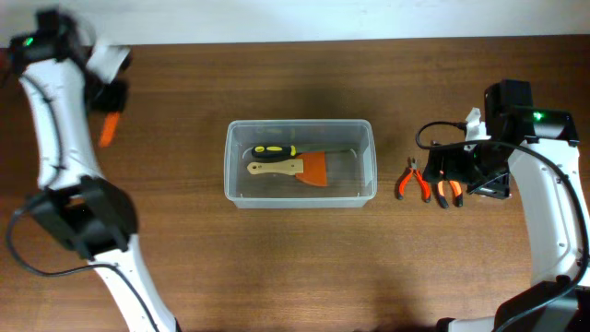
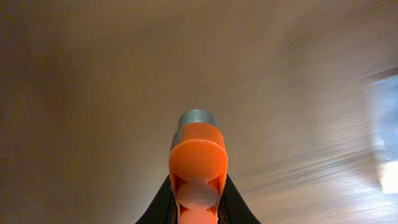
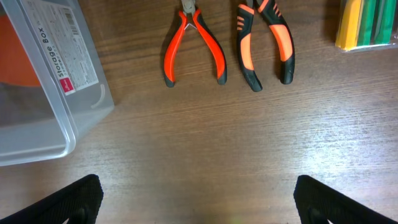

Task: Pack container
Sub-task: 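Lower the bit strip into the box and open the left gripper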

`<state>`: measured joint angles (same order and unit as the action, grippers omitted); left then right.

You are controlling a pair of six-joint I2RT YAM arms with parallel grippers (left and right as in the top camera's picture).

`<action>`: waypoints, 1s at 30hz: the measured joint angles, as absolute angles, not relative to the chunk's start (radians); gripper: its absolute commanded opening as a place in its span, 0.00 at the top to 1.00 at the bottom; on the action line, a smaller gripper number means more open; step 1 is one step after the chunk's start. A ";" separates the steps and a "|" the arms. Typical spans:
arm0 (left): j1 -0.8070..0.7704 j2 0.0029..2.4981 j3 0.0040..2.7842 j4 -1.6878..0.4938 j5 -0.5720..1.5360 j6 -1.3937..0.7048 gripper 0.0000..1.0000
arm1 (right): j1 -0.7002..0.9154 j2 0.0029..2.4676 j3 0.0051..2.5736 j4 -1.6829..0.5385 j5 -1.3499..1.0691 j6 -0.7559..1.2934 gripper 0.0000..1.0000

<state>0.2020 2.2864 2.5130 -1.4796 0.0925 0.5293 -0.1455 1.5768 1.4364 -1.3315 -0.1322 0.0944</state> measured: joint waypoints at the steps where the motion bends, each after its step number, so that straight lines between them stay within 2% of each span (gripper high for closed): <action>1: 0.155 2.271 2.555 -1.489 0.110 0.546 0.98 | -0.146 1.577 1.436 -1.332 -0.132 0.094 0.01; 7: -0.176 2.204 2.641 -1.548 0.177 0.709 0.98 | -0.151 1.577 1.436 -1.329 -0.132 0.133 0.01; 13: -0.424 2.204 2.494 -1.556 0.193 0.890 0.98 | -0.246 1.577 1.436 -1.320 -0.132 0.211 0.01; 19: -0.542 2.204 2.238 -1.513 0.104 0.976 0.96 | -0.369 1.577 1.436 -1.332 -0.132 0.236 0.01; 26: -0.556 2.204 1.926 -1.311 0.036 1.010 0.95 | -0.429 1.577 1.436 -1.336 -0.132 0.240 0.01; 28: -0.553 2.205 1.860 -1.292 0.021 1.014 0.89 | -0.429 1.577 1.436 -1.337 -0.132 0.240 0.01; 30: -0.553 2.205 1.825 -1.291 0.014 1.018 0.71 | -0.429 1.577 1.436 -1.338 -0.132 0.240 0.01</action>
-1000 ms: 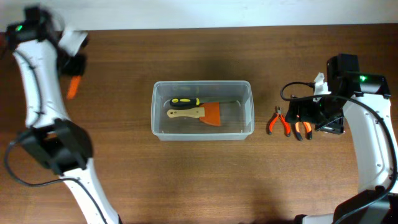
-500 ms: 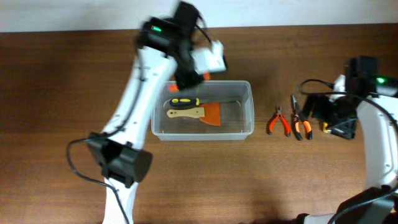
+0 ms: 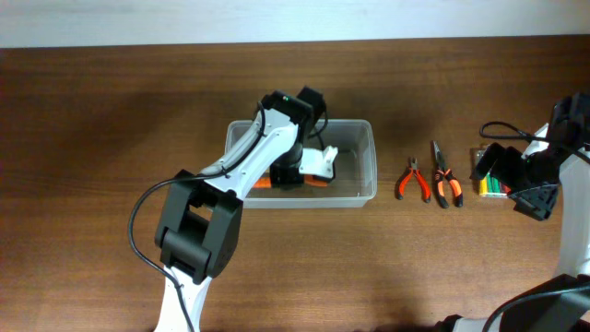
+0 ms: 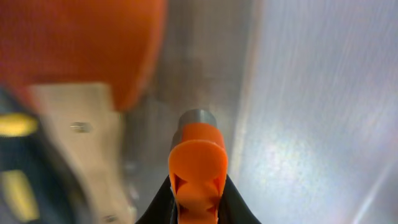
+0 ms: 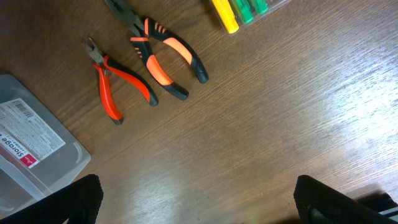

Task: Pack container
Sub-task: 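Lower the bit strip into the box and open the left gripper, then retract the left arm and grasp the red-black cutters with the right gripper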

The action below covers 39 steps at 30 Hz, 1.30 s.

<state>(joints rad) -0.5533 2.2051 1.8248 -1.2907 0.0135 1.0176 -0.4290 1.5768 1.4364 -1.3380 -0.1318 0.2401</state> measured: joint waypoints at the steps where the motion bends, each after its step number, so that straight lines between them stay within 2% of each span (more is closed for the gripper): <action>1: -0.553 2.205 1.817 -1.291 0.010 1.024 0.52 | -0.429 1.577 1.436 -1.338 -0.132 0.241 0.01; 2: -0.553 2.205 1.813 -1.290 0.007 1.027 0.01 | -0.429 1.577 1.436 -1.338 -0.132 0.240 0.01; 6: -0.553 2.205 1.818 -1.289 -0.006 1.009 0.01 | -0.429 1.577 1.436 -1.334 -0.132 0.240 0.01; 10: -0.553 2.205 1.895 -1.301 -0.054 0.890 0.01 | -0.429 1.577 1.436 -1.330 -0.132 0.240 0.01; 12: -0.552 2.207 1.991 -1.319 -0.088 0.808 0.01 | -0.429 1.577 1.436 -1.317 -0.136 0.240 0.01; 15: -0.542 2.209 2.173 -1.364 -0.138 0.686 0.01 | -0.429 1.577 1.436 -1.310 -0.159 0.222 0.10; 20: -0.468 2.208 2.536 -1.442 -0.178 0.496 0.01 | -0.392 1.577 1.436 -1.306 -0.176 0.162 0.11; 25: -0.303 2.208 2.774 -1.520 -0.192 0.280 0.01 | -0.261 1.577 1.436 -1.288 -0.176 0.068 0.11; 30: -0.050 2.207 2.807 -1.593 -0.187 0.134 0.01 | -0.133 1.580 1.436 -1.238 -0.128 0.048 0.12; 36: 0.238 2.207 2.760 -1.619 -0.107 0.070 0.01 | -0.080 1.665 1.430 -1.179 -0.102 0.031 0.24; 39: 0.345 2.207 2.728 -1.619 -0.045 0.059 0.01 | -0.078 1.760 1.427 -1.155 -0.094 -0.014 0.38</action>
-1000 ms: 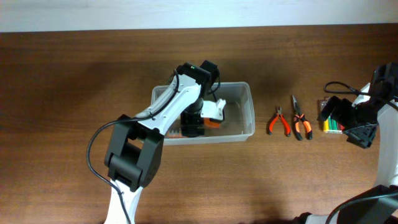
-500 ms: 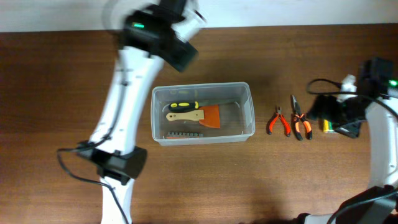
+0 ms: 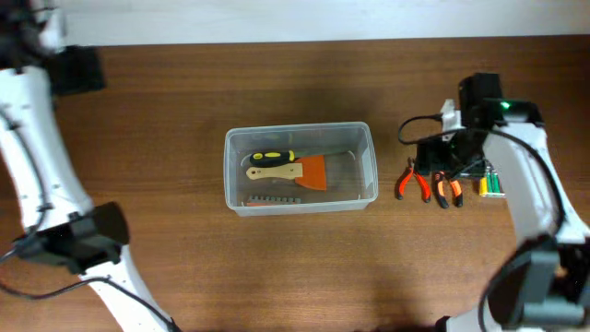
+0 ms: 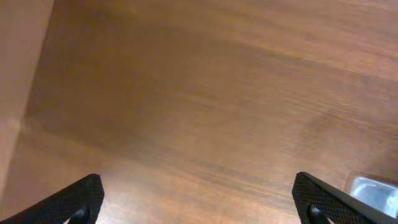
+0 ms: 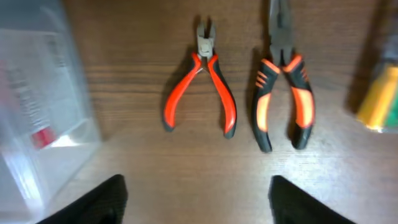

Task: Pack container
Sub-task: 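Retract the left arm and grasp the red-black cutters with the right gripper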

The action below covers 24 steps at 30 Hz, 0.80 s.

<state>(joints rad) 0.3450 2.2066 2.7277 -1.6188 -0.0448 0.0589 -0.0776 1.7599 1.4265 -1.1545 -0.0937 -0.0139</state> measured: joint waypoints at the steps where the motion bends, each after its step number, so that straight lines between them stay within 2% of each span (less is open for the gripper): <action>1: 0.365 2.207 2.721 -1.619 -0.031 0.057 0.01 | -0.078 1.780 1.425 -1.150 -0.091 -0.030 0.40; 9: 0.488 2.207 2.702 -1.619 0.033 0.051 0.01 | -0.078 1.934 1.417 -1.128 -0.078 -0.068 0.44; 18: 0.508 2.207 2.701 -1.619 0.048 0.051 0.01 | -0.078 1.975 1.417 -1.050 -0.058 -0.109 0.44; 24: 0.508 2.207 2.701 -1.619 0.050 0.051 0.01 | -0.078 2.005 1.417 -1.007 -0.041 -0.116 0.50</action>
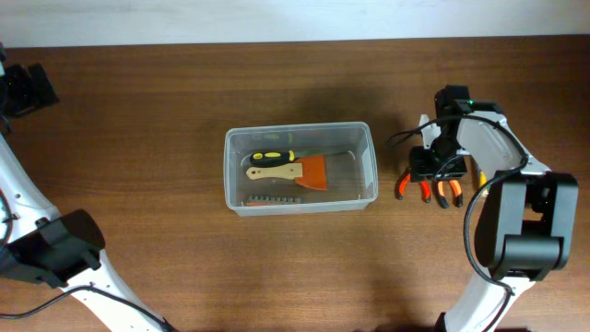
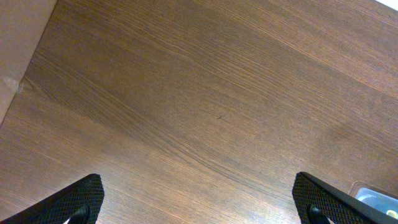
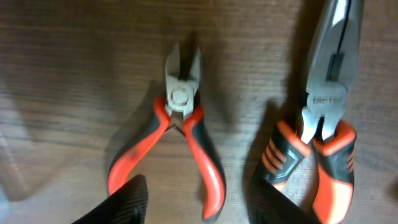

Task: Pack container
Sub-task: 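Retract the left arm and grasp the red-black cutters with the right gripper, then carry the cutters into the box and open the right gripper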

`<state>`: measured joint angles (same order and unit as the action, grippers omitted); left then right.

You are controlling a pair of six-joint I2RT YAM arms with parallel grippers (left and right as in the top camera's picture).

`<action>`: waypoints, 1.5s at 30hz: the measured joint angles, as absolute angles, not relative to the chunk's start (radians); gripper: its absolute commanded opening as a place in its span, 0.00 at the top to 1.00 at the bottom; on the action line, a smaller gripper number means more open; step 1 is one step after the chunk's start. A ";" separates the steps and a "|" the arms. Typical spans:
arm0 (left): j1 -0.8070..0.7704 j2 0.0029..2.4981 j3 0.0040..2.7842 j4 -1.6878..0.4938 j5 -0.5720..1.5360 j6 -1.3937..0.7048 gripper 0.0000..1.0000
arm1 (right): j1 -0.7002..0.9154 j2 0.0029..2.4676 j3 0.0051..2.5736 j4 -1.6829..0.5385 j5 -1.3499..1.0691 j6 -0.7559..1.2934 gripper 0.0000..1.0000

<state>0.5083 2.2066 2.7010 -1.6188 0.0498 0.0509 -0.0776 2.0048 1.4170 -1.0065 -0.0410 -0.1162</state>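
Note:
A clear plastic container (image 1: 371, 148) sits mid-table, holding a yellow-black screwdriver (image 1: 270, 151), an orange-bladed scraper (image 1: 290, 170) and a dark strip of small parts (image 1: 270, 198). To its right lie red cutters (image 3: 180, 124) and orange-black long-nose pliers (image 3: 326, 124). My right gripper (image 3: 199, 205) is open, low over the cutters, one finger on each side of their handles. At the far left corner my left gripper (image 2: 199, 205) hangs open over bare wood, holding nothing.
The table's left edge (image 2: 25, 74) runs close beside the left gripper. A corner of the container (image 2: 373, 196) shows at the lower right of the left wrist view. The long-nose pliers lie right beside the right finger (image 3: 280, 199).
My right gripper has come down close over the red cutters, its fingers now straddling the handles. The left arm has shifted a little farther toward the table's left corner, still open.
First my left gripper held an orange-handled item at the far left while the right hung open over the pliers. Then the left was inside the container with it. Later it was back at the left, open and empty, a strip lying in the container, the right over the cutters.

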 measured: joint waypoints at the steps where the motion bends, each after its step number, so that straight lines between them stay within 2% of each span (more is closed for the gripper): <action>1: 0.508 2.207 2.701 -1.619 0.050 0.051 0.01 | -0.078 2.009 1.417 -1.003 -0.041 -0.117 0.50; 15: 0.508 2.207 2.701 -1.619 0.050 0.051 0.01 | -0.078 2.070 1.417 -0.997 -0.022 -0.116 0.61; 24: 0.508 2.207 2.701 -1.619 0.050 0.051 0.01 | -0.078 2.070 1.415 -0.990 -0.019 -0.096 0.96; 32: 0.508 2.207 2.701 -1.619 0.050 0.051 0.01 | -0.078 2.070 1.418 -0.995 -0.018 -0.054 0.96; 37: 0.508 2.207 2.701 -1.619 0.051 0.051 0.01 | -0.078 2.069 1.449 -1.093 0.000 -0.007 0.96; 45: 0.508 2.207 2.701 -1.619 0.053 0.051 0.01 | -0.013 1.916 1.757 -1.267 0.005 0.023 0.96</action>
